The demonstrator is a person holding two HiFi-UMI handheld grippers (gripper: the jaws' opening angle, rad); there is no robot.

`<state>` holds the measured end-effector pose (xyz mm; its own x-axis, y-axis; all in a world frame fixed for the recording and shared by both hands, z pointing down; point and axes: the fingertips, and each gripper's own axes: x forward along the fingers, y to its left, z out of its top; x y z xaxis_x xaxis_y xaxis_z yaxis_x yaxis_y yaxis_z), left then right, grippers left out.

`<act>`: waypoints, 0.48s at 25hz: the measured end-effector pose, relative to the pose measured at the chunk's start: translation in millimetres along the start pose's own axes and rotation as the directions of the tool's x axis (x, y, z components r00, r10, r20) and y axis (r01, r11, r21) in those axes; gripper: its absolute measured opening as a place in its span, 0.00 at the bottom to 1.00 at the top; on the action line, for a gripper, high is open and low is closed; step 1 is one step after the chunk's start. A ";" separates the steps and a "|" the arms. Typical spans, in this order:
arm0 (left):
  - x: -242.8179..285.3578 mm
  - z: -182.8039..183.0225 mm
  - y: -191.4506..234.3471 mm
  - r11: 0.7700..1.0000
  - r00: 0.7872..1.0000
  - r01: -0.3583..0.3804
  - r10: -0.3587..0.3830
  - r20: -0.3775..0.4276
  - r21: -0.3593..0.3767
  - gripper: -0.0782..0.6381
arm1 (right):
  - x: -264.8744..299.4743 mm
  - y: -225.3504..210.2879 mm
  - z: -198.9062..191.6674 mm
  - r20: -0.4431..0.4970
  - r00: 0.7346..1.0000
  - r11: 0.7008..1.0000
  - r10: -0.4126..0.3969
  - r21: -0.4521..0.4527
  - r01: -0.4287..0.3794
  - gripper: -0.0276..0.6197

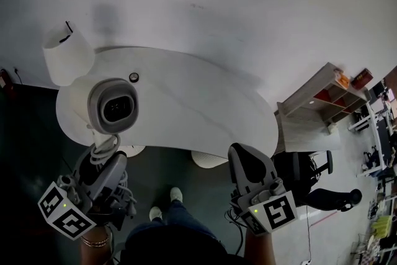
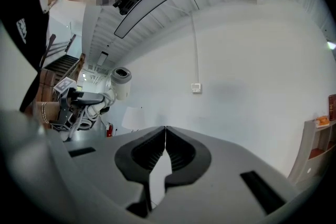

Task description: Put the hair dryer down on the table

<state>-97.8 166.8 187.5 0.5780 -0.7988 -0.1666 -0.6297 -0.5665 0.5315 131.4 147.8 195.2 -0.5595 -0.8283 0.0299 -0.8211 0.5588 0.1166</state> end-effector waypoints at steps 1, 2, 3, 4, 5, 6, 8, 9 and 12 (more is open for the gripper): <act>4.8 1.2 1.7 1.000 1.000 -0.001 0.001 0.000 0.004 0.45 | 4.0 -3.5 -0.1 0.001 1.000 1.000 0.004 0.001 -0.004 0.07; 9.8 2.5 3.5 1.000 1.000 -0.001 0.001 0.001 0.007 0.45 | 8.1 -6.9 -0.3 0.001 1.000 1.000 0.008 0.002 -0.008 0.07; 15.0 3.9 5.3 1.000 1.000 -0.001 0.001 0.002 0.008 0.45 | 12.4 -10.6 -0.6 0.001 1.000 1.000 0.011 0.002 -0.011 0.07; 20.3 5.2 7.2 1.000 1.000 0.000 0.000 0.005 0.008 0.45 | 16.8 -14.6 -0.9 0.001 1.000 1.000 0.013 0.003 -0.013 0.07; 25.7 6.4 9.0 1.000 1.000 0.001 -0.001 0.008 0.006 0.45 | 21.0 -18.9 -1.2 0.002 1.000 1.000 0.014 0.004 -0.014 0.07; 31.2 7.3 10.9 1.000 1.000 0.002 -0.002 0.010 0.005 0.45 | 25.1 -23.4 -1.1 0.004 1.000 1.000 0.015 0.003 -0.015 0.07; 42.8 8.6 15.6 1.000 1.000 -0.003 0.003 0.012 0.009 0.45 | 33.2 -32.7 -1.2 0.007 1.000 1.000 0.017 0.002 -0.017 0.07; 48.4 9.0 18.4 1.000 1.000 -0.008 0.008 0.011 0.012 0.45 | 37.1 -37.3 -1.5 0.008 1.000 1.000 0.017 0.002 -0.017 0.07; 61.4 9.6 23.9 1.000 1.000 -0.021 0.021 0.011 0.013 0.45 | 45.9 -49.4 -2.8 0.007 1.000 1.000 0.023 0.004 -0.023 0.07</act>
<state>-82.3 102.2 182.0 0.5587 -0.8129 -0.1646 -0.6485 -0.5519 0.5243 146.6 82.1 193.6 -0.5788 -0.8150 0.0257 -0.8085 0.5777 0.1121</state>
